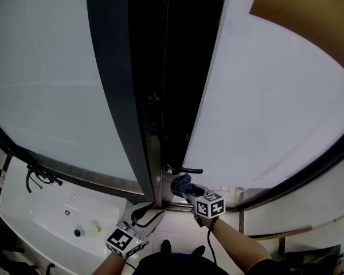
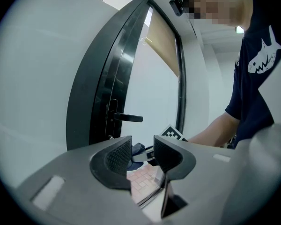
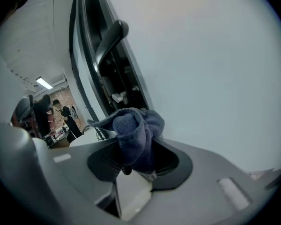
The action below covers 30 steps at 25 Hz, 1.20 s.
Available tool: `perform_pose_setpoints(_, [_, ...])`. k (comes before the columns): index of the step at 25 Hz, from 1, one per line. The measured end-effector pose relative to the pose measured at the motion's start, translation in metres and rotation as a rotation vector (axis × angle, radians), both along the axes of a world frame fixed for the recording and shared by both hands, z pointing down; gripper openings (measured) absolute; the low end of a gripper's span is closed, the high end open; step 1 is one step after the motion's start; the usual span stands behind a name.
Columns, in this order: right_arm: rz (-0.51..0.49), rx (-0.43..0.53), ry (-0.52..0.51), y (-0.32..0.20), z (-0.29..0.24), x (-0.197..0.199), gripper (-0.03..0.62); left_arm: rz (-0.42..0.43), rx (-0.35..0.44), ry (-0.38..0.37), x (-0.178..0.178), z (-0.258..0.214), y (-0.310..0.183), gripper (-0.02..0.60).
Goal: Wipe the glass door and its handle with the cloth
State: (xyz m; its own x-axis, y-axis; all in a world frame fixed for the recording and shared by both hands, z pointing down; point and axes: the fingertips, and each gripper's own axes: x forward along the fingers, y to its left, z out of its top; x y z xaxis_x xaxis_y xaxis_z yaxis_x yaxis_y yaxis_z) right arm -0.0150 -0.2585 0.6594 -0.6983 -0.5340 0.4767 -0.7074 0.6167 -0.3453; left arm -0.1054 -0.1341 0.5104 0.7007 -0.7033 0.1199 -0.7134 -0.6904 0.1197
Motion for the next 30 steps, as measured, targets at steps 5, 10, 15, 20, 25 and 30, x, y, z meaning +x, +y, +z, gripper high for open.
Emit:
perform_pose_setpoints(5, [-0.092,-0.011,0.012,-0.010,0.002,-0.052,0.147,-0.009,-0.015,-0.012,-0.005,0.005,0.003,0.141])
perform_pose_setpoints(10, [-0.110,-0.007,0.043,-0.028,-0.004,-0.076,0.146,-0.025,-0.017,-0.012,-0.010,0.007,0.005,0.141])
perform_pose_setpoints(15, [-0.090,0.047,0.015,-0.032,-0.022,-0.066,0.143,-0.035,-0.023,0.002,-0.014,0.010,0.005,0.141])
perform_pose_setpoints(20, [-0.080,0.134,0.058,-0.037,-0.044,-0.047,0.143,-0.025,-0.022,0.019,-0.006,0.001,0.002,0.141])
perform_pose_setpoints(25, [-0.025,0.152,0.021,-0.040,-0.062,-0.017,0.143,0.008,-0.012,0.010,0.005,0.004,0.002,0.141])
perform_pose_setpoints(30, [-0.138,0.036,0.064,-0.004,-0.030,-0.025,0.143,0.018,-0.027,0.024,0.010,0.004,0.005,0.141])
